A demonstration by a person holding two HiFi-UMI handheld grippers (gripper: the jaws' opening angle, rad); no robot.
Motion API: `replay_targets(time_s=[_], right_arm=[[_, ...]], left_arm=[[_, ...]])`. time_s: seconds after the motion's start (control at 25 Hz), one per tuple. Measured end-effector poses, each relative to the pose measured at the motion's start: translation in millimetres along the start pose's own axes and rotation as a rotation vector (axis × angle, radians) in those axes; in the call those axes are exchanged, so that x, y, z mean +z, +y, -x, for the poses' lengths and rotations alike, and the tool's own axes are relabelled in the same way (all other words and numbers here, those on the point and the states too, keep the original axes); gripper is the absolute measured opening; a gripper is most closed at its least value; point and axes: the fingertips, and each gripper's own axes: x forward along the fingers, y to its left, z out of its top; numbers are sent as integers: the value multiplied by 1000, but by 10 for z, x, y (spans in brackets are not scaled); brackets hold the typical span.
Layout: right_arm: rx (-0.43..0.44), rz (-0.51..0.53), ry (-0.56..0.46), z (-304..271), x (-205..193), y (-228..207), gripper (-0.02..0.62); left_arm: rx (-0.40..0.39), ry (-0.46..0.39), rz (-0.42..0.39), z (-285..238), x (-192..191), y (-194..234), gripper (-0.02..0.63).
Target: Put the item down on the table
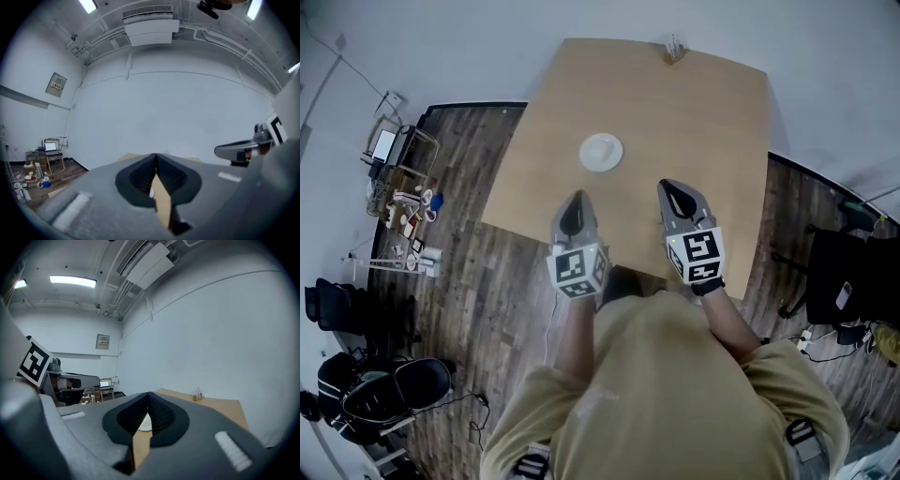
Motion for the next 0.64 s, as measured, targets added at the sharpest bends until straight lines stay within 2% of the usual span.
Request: replay_targets(time_s=[0.44, 0.64], right_arm=[[-37, -28, 1, -321, 93, -103, 6], [-39, -30, 6, -633, 144, -105, 6]], left_arm=[[-102, 41, -12, -366, 40, -3, 3], [-111, 45, -14, -630, 82, 182, 3]])
